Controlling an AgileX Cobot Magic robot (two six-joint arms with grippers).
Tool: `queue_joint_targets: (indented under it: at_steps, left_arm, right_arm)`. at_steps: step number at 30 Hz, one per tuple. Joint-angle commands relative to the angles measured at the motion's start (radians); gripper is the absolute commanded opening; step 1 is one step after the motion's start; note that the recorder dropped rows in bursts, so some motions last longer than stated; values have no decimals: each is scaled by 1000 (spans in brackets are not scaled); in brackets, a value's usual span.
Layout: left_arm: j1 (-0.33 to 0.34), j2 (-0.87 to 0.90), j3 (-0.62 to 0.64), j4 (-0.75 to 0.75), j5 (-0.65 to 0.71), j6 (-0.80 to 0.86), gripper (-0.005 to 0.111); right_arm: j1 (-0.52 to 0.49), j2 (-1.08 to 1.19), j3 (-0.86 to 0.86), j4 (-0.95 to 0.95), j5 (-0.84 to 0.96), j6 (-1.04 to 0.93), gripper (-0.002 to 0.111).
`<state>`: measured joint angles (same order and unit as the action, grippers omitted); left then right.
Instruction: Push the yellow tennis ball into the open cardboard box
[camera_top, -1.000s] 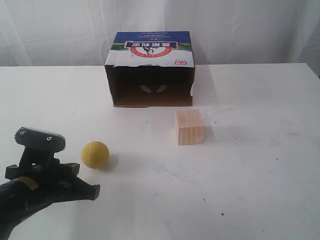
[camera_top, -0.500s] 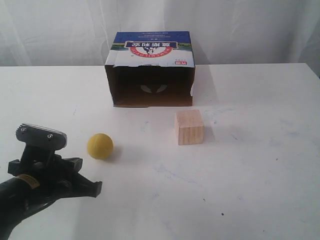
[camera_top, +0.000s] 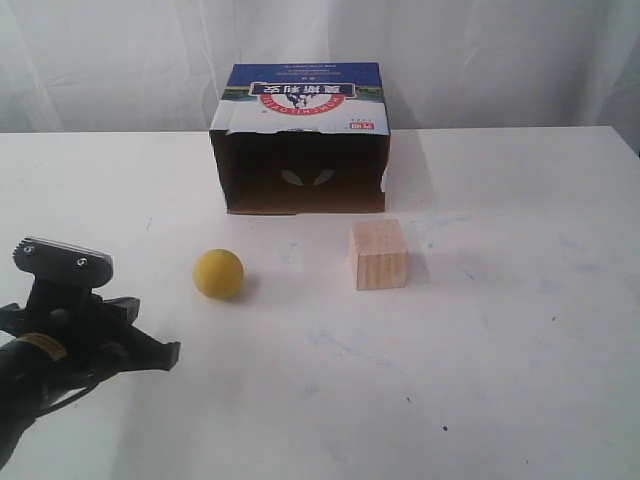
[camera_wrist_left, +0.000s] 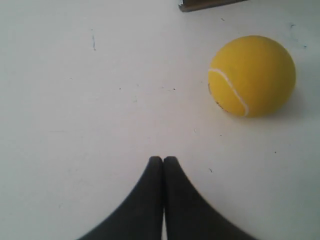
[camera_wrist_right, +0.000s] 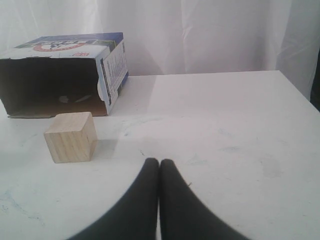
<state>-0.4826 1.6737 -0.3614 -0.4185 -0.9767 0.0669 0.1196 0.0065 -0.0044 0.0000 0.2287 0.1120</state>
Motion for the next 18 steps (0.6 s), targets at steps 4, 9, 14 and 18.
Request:
queue_joint_targets:
  at_steps: [4,9,14,18]
  left_arm:
    - [87,47,-53,379,63,-255,0]
    - [87,43,-53,516,82,-302,0]
    - [87,59,-95,621,143,-302,0]
    - [87,115,-209,694,147,-329,0]
  right_arm:
    - [-1,-7,4,0,-9,-2,0]
    - [-1,-7,4,0,-7,-2,0]
    - [-1,-7,4,0,-7,-2,0]
    - [-1,-7,4,0,-7,-2,0]
